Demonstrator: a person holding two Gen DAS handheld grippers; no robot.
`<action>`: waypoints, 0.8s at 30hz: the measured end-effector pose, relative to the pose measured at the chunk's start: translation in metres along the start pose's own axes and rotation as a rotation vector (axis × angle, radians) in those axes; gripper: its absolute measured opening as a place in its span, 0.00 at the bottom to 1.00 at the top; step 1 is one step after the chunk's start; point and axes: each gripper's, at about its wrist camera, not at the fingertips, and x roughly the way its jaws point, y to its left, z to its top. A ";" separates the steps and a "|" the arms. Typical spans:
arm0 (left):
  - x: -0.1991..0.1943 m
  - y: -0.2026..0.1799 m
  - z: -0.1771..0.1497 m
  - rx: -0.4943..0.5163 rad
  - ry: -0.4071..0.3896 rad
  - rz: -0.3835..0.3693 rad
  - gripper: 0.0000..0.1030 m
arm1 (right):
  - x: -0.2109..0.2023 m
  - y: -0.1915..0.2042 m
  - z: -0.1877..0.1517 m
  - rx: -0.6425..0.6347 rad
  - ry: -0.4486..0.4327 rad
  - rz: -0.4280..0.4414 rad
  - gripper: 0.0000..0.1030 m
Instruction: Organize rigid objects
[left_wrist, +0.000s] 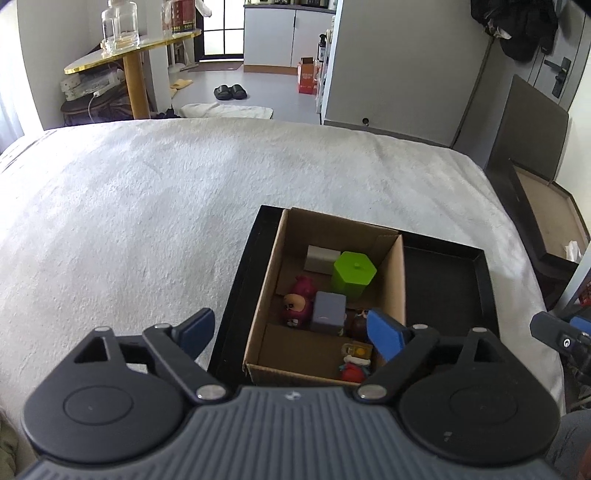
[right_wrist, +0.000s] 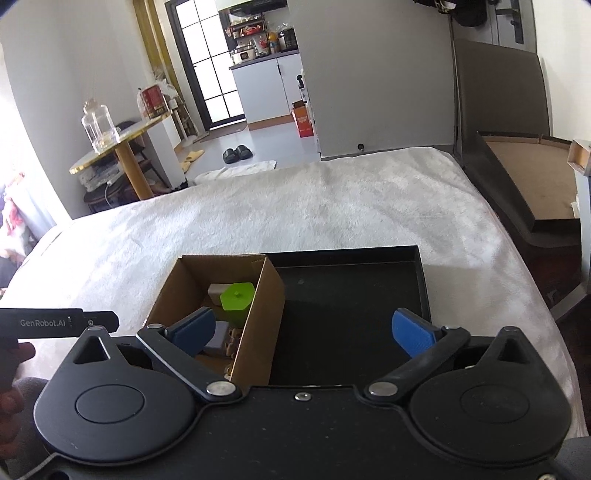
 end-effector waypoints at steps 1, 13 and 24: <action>-0.002 -0.001 0.000 -0.002 -0.001 -0.003 0.89 | -0.002 -0.002 0.001 0.005 0.003 0.002 1.00; -0.037 -0.025 -0.006 0.069 -0.039 -0.041 0.98 | -0.035 -0.009 0.001 0.037 -0.012 -0.028 1.00; -0.075 -0.030 -0.012 0.112 -0.071 -0.051 0.99 | -0.068 -0.009 -0.001 0.080 -0.028 -0.044 1.00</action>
